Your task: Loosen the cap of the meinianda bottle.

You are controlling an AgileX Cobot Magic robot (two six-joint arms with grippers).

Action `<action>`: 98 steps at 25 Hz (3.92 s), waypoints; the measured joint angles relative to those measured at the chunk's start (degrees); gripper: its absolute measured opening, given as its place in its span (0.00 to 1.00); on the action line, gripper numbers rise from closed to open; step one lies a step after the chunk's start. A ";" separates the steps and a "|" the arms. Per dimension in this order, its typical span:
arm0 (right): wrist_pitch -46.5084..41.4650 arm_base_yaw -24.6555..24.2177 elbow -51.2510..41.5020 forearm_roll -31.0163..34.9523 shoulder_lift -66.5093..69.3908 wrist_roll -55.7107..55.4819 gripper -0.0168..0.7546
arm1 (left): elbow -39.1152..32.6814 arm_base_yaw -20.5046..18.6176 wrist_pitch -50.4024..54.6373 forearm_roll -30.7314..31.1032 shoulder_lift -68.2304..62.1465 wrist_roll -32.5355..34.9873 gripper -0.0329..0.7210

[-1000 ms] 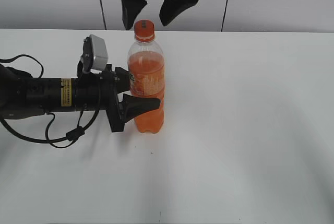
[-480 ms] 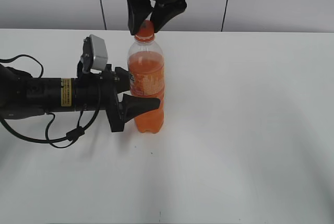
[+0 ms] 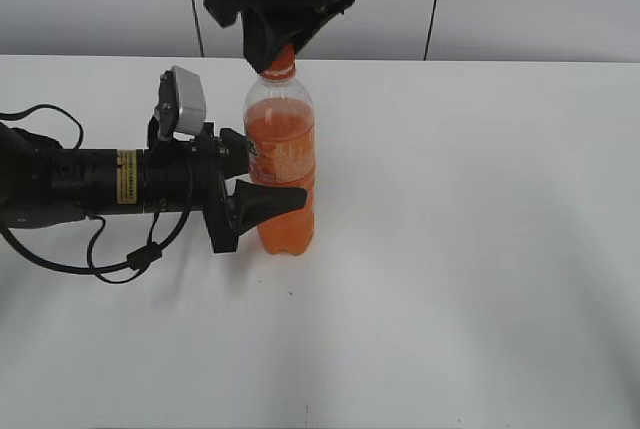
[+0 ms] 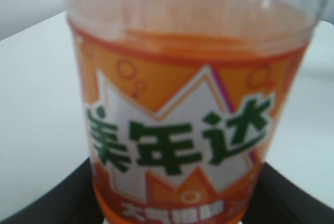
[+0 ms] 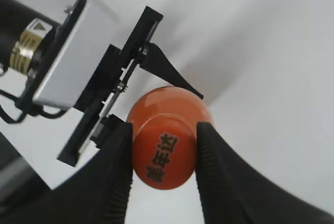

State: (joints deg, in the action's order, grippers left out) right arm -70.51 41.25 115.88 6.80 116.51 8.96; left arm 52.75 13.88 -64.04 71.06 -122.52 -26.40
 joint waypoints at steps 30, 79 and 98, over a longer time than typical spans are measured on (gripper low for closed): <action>0.31 0.14 0.63 0.67 -4.58 44.22 0.37 | 0.16 -0.01 0.59 0.09 0.00 0.28 0.61; 7.16 -40.09 -25.06 -1.80 -13.29 -6.23 0.37 | 0.10 -0.01 1.05 -0.34 0.00 0.28 0.61; 45.38 -40.00 -57.34 4.96 -7.20 -4.55 0.37 | 0.10 -0.01 1.53 -0.97 0.22 0.28 0.61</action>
State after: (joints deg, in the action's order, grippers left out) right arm -25.13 1.25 58.54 11.76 109.31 4.41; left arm 52.85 13.88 -62.51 70.10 -122.30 -26.12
